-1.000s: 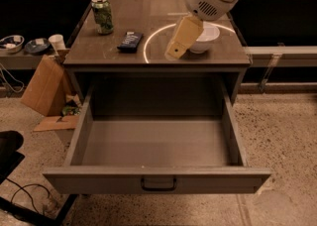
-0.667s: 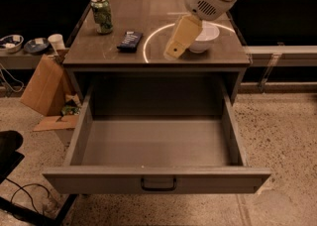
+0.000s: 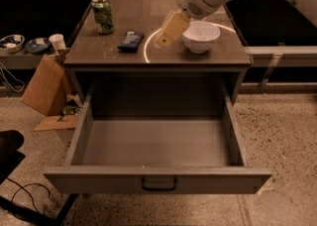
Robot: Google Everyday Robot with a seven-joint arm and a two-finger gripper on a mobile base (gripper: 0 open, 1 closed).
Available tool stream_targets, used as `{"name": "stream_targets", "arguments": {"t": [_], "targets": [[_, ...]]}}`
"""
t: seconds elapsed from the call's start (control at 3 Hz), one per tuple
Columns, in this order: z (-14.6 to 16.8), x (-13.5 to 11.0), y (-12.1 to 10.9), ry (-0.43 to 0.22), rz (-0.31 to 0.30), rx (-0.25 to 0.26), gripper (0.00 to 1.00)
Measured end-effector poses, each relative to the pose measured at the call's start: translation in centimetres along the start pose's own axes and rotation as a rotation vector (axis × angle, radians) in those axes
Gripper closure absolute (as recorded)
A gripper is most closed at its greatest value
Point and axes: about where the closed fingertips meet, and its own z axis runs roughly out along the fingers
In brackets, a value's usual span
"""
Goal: Place rxbar blueberry into top drawer
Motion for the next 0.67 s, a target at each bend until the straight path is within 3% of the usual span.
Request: {"name": "stream_targets", "arguments": {"t": [0.33,0.67], "targets": [[3.3,-1.4,-3.0,0.012,0.07,0.056,0.0],[7.7,-1.6,-5.4,0.13,0.143,0.074,0.0]]}}
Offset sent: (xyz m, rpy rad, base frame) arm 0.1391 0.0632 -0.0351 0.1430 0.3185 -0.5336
